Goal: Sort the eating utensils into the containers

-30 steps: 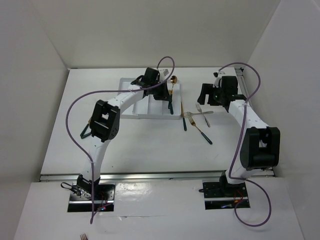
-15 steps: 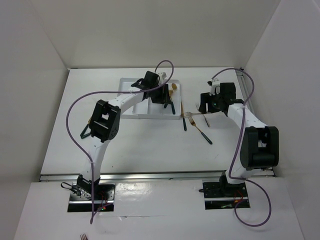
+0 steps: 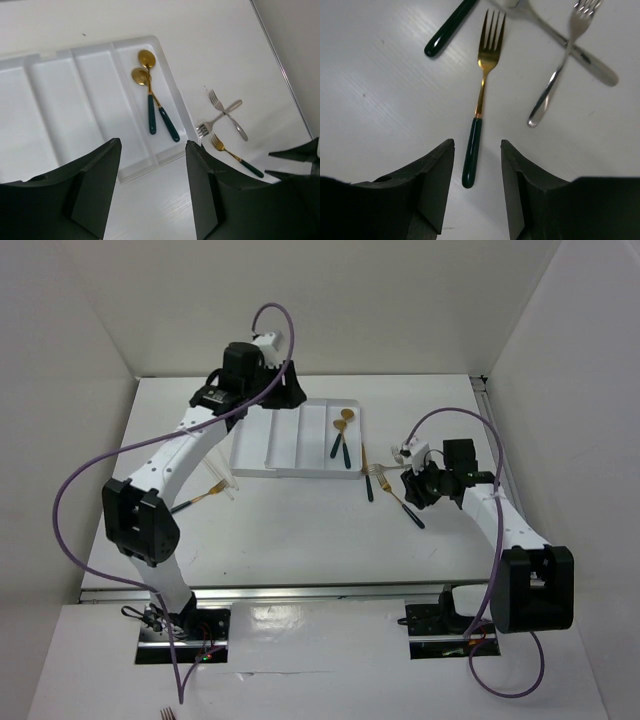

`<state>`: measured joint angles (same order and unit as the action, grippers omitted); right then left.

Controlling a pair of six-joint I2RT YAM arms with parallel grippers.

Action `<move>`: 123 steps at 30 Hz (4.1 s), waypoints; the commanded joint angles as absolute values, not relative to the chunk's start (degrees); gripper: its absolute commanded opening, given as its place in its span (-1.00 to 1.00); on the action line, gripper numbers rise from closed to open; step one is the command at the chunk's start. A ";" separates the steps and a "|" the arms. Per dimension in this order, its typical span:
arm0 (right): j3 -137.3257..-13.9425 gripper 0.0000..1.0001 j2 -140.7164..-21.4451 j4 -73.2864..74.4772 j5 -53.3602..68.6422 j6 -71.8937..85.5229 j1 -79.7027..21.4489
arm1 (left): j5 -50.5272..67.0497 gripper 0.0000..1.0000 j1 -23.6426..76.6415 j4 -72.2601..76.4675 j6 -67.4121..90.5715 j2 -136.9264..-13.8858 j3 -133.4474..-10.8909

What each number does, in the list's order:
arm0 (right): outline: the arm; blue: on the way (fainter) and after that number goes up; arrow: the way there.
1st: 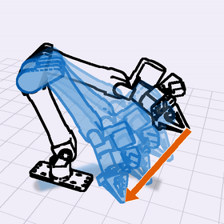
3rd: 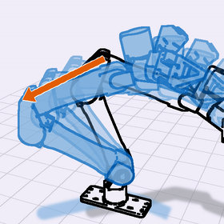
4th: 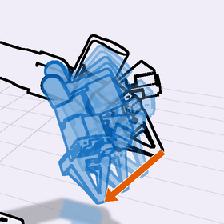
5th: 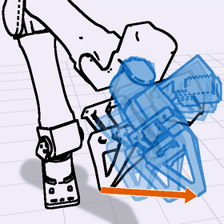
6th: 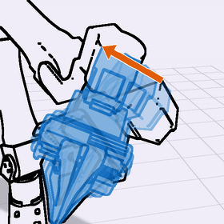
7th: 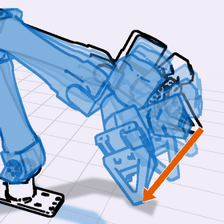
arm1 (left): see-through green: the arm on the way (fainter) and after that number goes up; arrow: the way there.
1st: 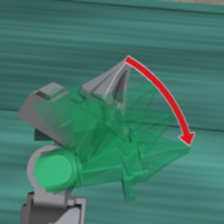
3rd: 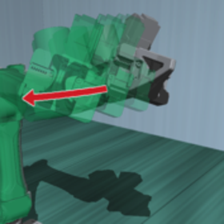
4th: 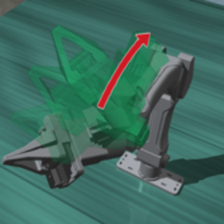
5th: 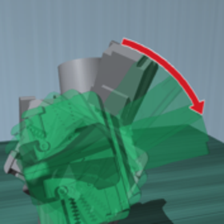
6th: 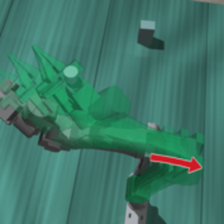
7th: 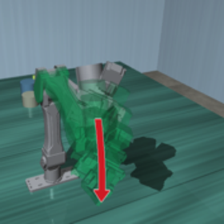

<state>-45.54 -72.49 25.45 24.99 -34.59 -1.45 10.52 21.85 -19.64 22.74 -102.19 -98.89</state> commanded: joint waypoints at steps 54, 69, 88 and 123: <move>-35.42 -0.06 -75.50 12.49 16.44 -36.65 -8.35 | 9.49 0.47 12.22 -22.59 19.86 -90.44 -87.36; -34.28 -0.06 -81.47 9.49 12.22 -35.77 -6.59 | 10.02 0.47 11.69 -23.12 20.48 -92.72 -87.89; -34.01 0.08 -72.85 5.36 16.71 -39.12 -5.45 | 11.69 0.47 11.69 -23.12 20.48 -93.25 -86.30; -47.46 -1.00 -85.81 27.41 29.60 -42.10 -2.55 | 12.30 0.44 9.05 -23.03 20.48 -89.22 -80.70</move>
<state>-47.46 -91.68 17.02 23.53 -41.93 -2.68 11.44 9.39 -23.68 19.86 -93.01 -83.55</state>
